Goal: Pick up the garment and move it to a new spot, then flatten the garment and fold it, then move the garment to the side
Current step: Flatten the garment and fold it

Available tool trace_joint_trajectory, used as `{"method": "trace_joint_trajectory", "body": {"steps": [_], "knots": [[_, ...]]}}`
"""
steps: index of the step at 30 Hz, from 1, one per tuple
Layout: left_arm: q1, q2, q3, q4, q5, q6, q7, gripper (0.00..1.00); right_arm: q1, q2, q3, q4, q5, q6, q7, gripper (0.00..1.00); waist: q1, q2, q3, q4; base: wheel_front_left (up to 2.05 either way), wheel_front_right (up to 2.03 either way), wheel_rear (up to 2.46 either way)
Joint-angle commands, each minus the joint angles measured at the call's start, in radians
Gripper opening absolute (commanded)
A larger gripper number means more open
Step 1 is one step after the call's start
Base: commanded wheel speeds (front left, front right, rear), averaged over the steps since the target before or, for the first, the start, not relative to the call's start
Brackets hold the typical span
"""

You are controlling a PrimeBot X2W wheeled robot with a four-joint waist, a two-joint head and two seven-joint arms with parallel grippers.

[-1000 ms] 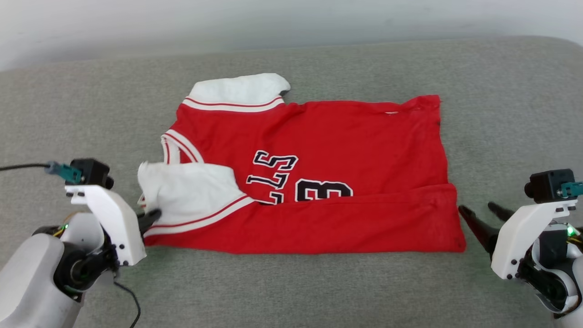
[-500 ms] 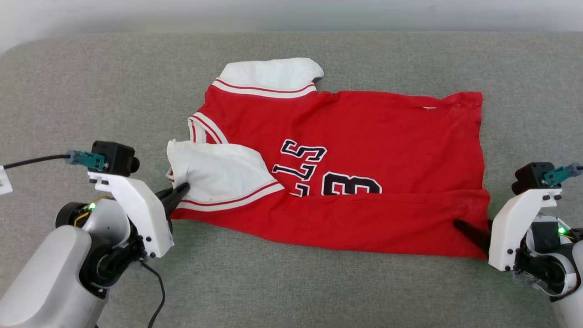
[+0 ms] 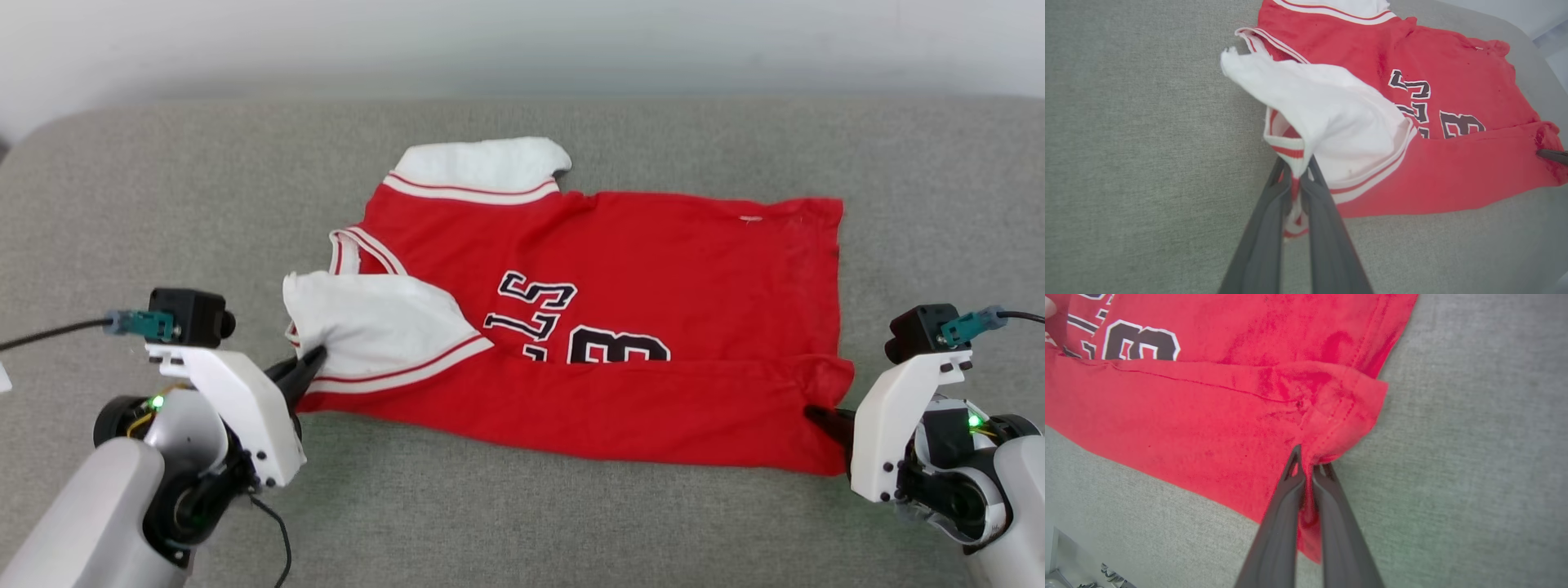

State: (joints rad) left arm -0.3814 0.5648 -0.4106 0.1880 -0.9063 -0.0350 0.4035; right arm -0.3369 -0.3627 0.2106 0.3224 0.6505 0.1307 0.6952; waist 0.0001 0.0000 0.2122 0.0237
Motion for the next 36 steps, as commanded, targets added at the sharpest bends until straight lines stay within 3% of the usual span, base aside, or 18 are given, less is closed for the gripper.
{"method": "trace_joint_trajectory", "body": {"steps": [1,6,16,22,23,24,25,26,27,32,36], "knots": [[0.037,0.000,0.006,-0.008,-0.002,0.008,-0.014,0.00,0.011,-0.012,0.014,-0.008,0.012,0.000,-0.013,0.00,-0.0001,0.0000,-0.044,-0.005,0.00,0.00,0.00],[0.107,0.020,0.015,-0.056,0.003,0.038,-0.035,0.00,0.035,-0.032,0.047,-0.035,0.026,0.000,-0.027,0.00,-0.0001,0.0000,-0.107,-0.009,0.00,0.00,0.00],[0.347,0.052,0.052,-0.181,-0.036,0.143,-0.056,0.00,0.146,-0.044,0.058,-0.064,0.051,0.000,-0.010,0.00,-0.0001,0.0000,-0.211,-0.007,0.00,0.00,0.00],[0.393,0.025,0.035,-0.169,-0.066,0.139,-0.051,0.00,0.211,-0.021,0.027,-0.044,0.035,0.000,-0.019,0.00,-0.0001,0.0000,-0.212,0.002,0.00,0.00,0.00],[0.384,0.014,0.040,-0.152,-0.068,0.138,-0.066,0.00,0.224,-0.015,0.022,-0.032,0.030,0.000,-0.018,0.02,-0.0001,0.0000,-0.210,0.002,0.00,0.00,0.00],[0.378,0.002,0.039,-0.131,-0.075,0.132,-0.071,0.00,0.231,-0.007,0.021,-0.023,0.028,0.000,-0.020,0.19,-0.0001,0.0000,-0.208,-0.001,0.00,0.00,0.00],[0.373,-0.009,0.034,-0.115,-0.082,0.125,-0.069,0.33,0.234,0.000,0.020,-0.018,0.023,0.000,-0.030,0.48,-0.0001,0.0000,-0.206,-0.004,0.00,0.00,0.00],[0.364,-0.015,0.032,-0.098,-0.084,0.118,-0.071,0.85,0.233,0.001,0.018,-0.013,0.017,0.000,-0.043,1.00,-0.0001,0.0000,-0.204,-0.007,0.00,0.00,0.00],[0.352,-0.020,0.035,-0.080,-0.085,0.114,-0.079,1.00,0.232,0.004,0.024,-0.015,0.013,0.000,-0.058,1.00,-0.0001,0.0000,-0.201,-0.011,0.00,0.00,0.00],[0.302,-0.021,0.048,-0.025,-0.063,0.091,-0.124,1.00,0.210,-0.007,0.051,-0.059,-0.027,0.000,-0.225,1.00,-0.0001,0.0000,-0.193,-0.043,0.00,0.00,0.00],[0.246,-0.020,0.071,-0.015,-0.031,0.097,-0.184,1.00,0.185,0.003,0.048,-0.084,-0.063,0.000,-0.374,1.00,-0.0001,0.0000,-0.183,-0.070,0.00,0.00,0.00]]}}
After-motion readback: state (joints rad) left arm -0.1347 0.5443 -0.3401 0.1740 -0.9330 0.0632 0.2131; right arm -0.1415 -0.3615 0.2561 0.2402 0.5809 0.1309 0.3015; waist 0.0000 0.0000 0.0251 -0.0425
